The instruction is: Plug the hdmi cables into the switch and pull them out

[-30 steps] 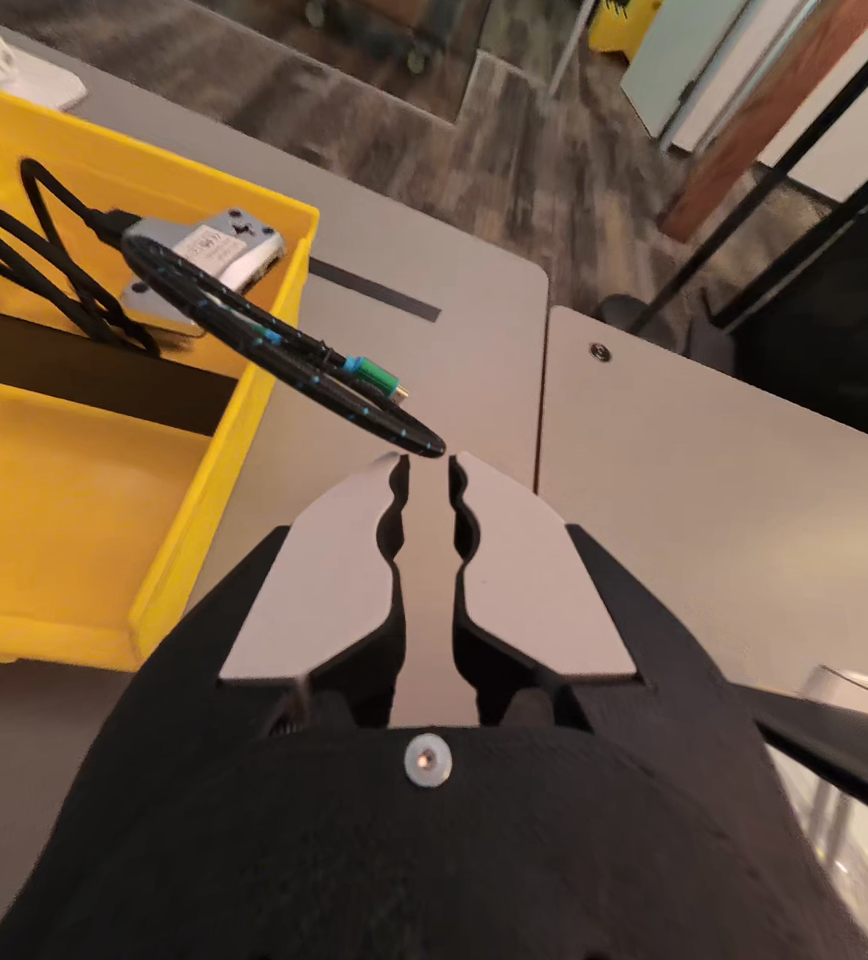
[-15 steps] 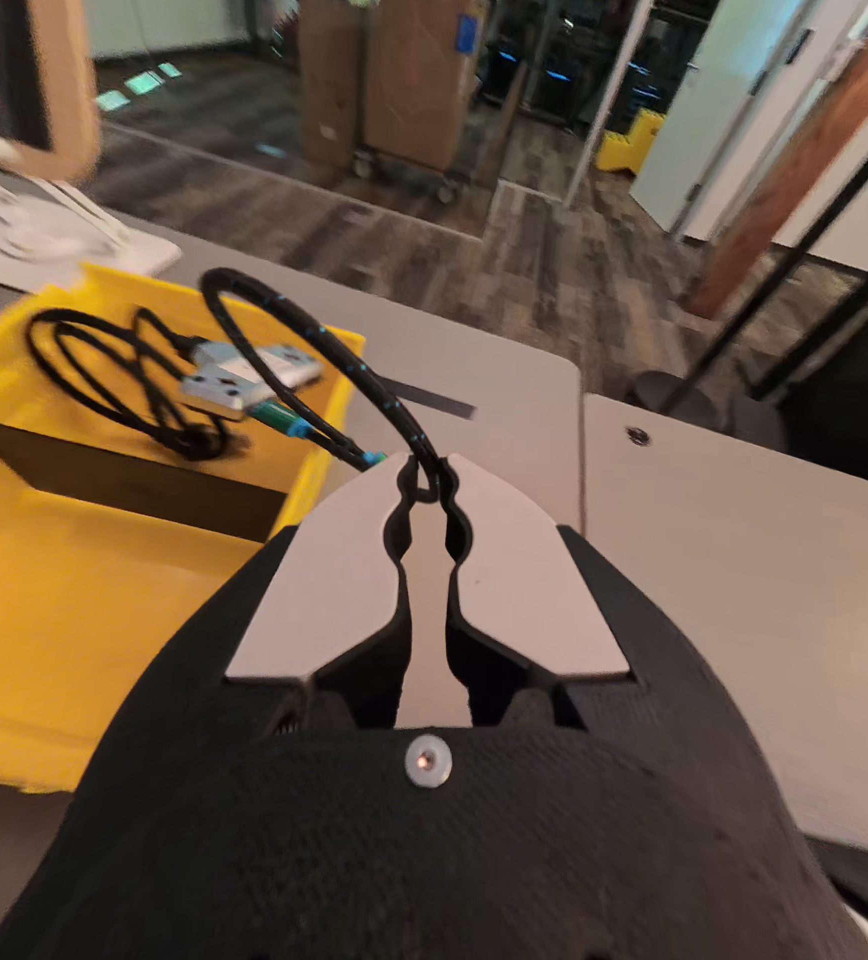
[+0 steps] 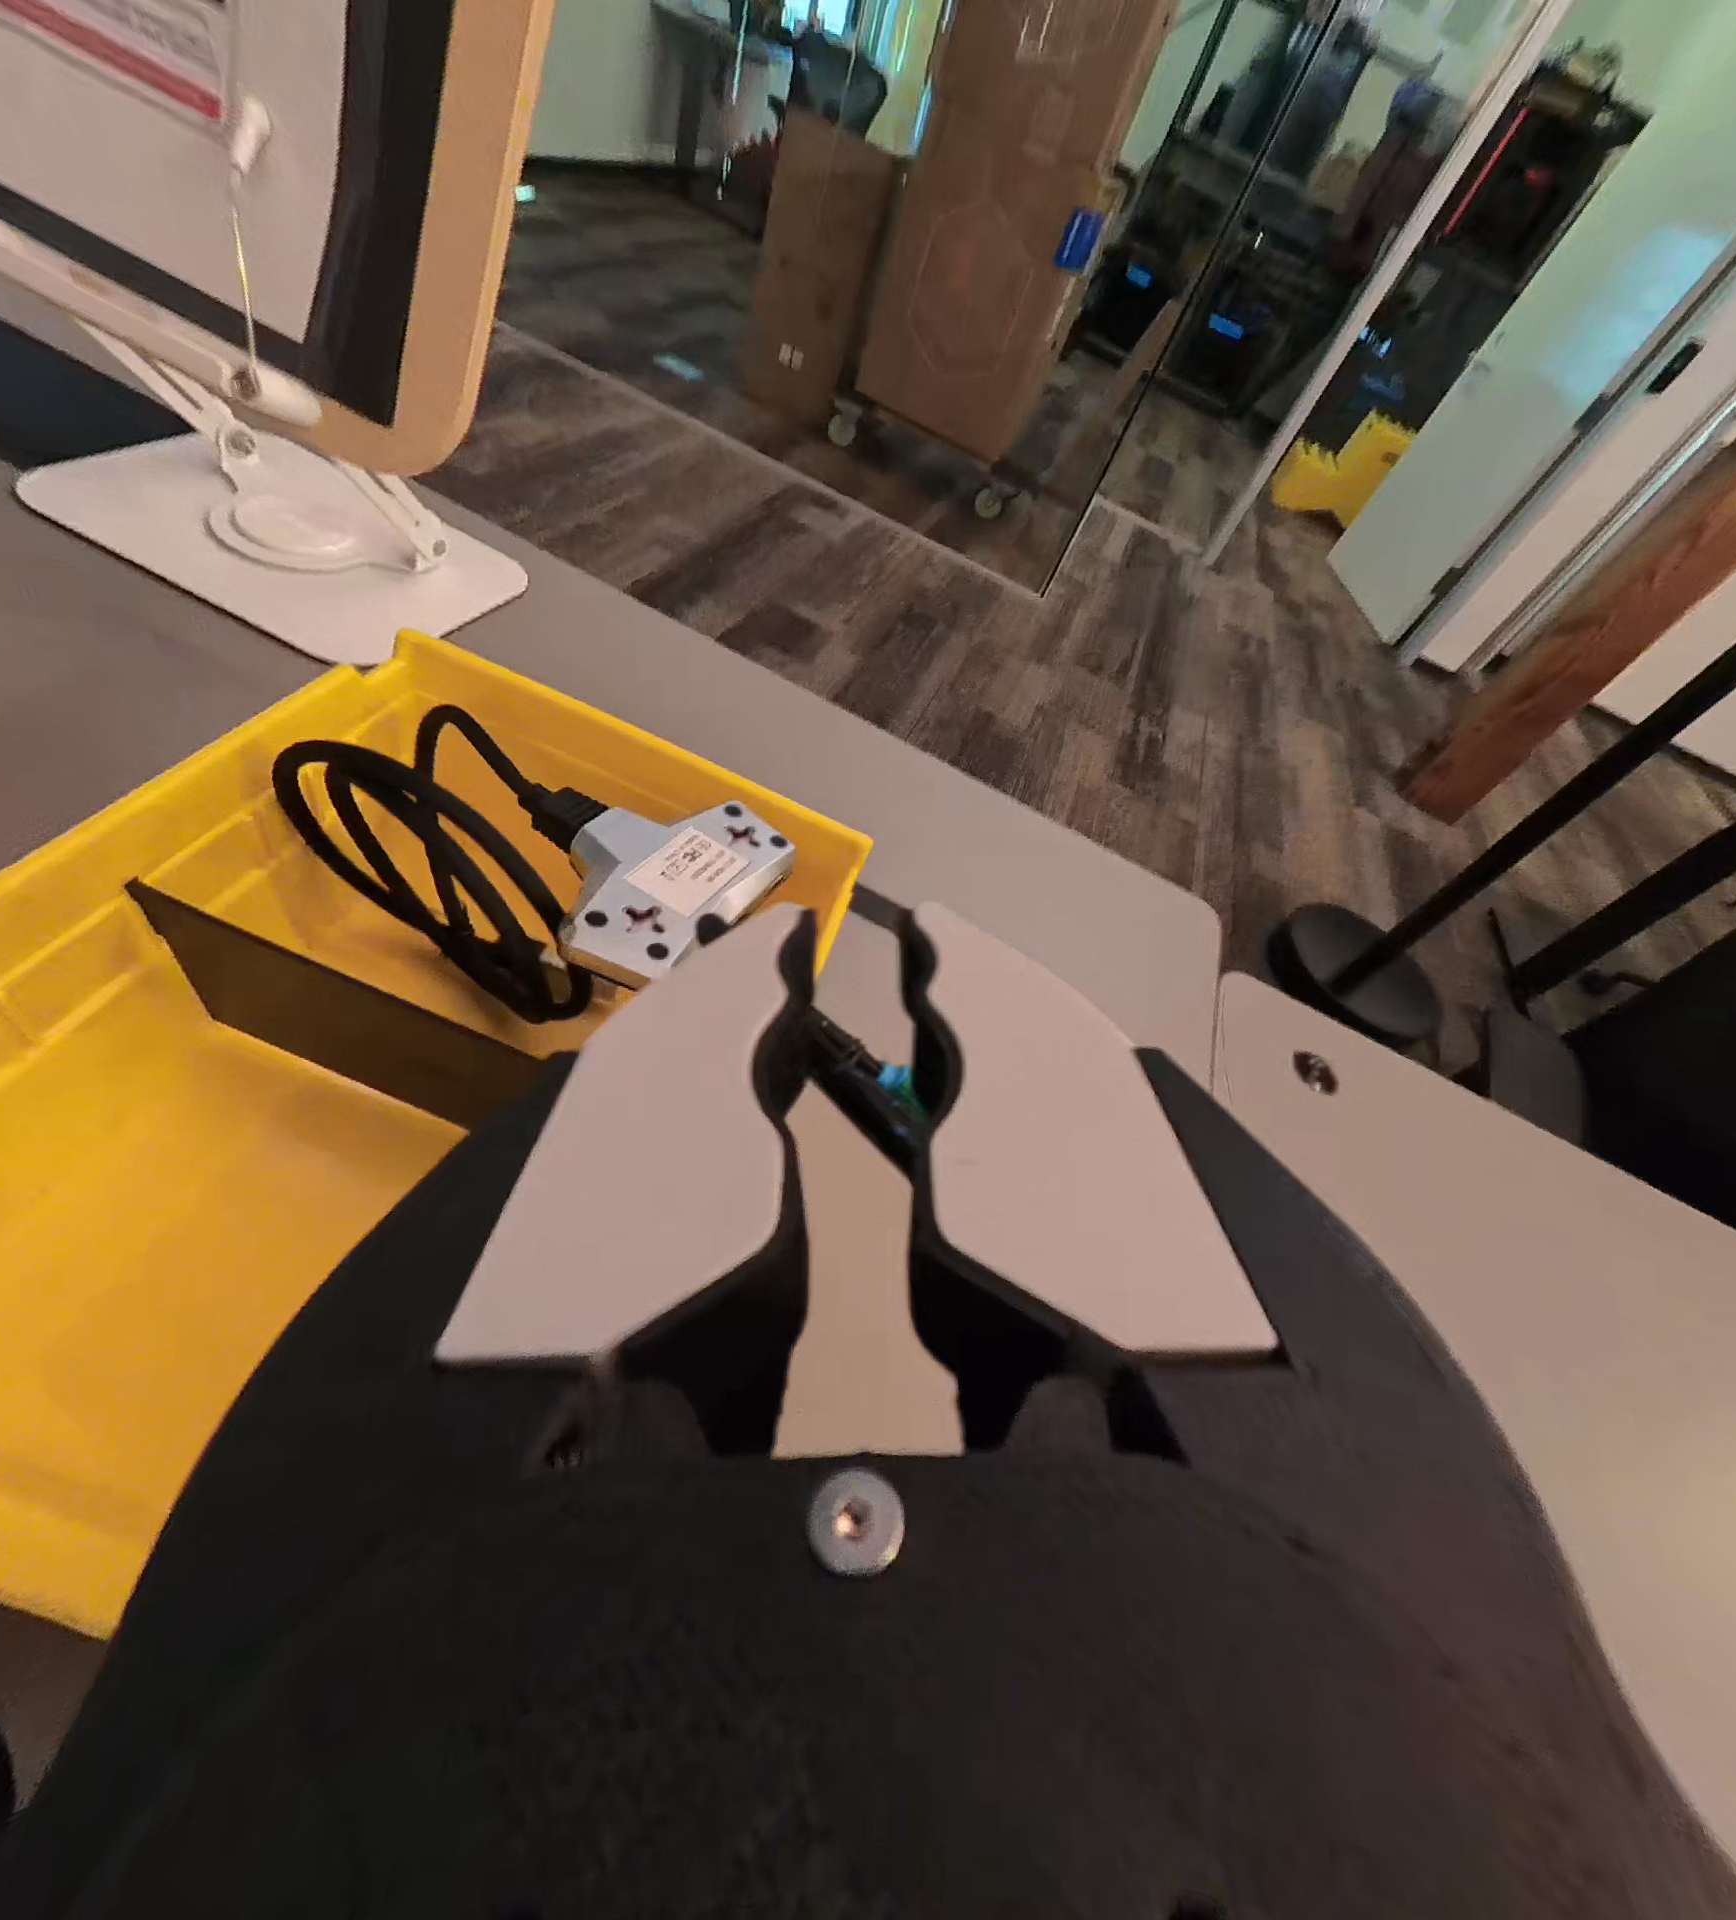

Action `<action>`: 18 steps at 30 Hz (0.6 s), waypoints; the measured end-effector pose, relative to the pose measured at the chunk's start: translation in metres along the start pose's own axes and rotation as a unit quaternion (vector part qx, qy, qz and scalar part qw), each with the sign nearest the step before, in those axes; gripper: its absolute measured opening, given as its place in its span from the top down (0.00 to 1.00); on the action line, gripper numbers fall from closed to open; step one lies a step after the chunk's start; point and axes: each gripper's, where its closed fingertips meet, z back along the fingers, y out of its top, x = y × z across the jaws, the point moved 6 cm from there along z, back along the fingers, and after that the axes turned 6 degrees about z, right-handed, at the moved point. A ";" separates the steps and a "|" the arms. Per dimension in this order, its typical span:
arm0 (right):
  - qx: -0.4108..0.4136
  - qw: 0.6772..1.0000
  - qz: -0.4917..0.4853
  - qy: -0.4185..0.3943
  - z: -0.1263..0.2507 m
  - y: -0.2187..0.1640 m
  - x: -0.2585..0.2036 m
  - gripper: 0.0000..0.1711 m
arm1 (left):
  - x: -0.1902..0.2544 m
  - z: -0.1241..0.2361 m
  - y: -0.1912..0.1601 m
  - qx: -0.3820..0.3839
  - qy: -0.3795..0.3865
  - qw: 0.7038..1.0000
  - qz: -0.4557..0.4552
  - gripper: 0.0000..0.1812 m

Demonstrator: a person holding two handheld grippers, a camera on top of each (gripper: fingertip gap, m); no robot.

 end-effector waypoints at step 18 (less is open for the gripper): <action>-0.040 0.995 0.081 -0.029 -0.020 0.023 -0.018 0.95 | 0.000 -0.003 -0.002 -0.008 0.000 1.000 -0.002 0.69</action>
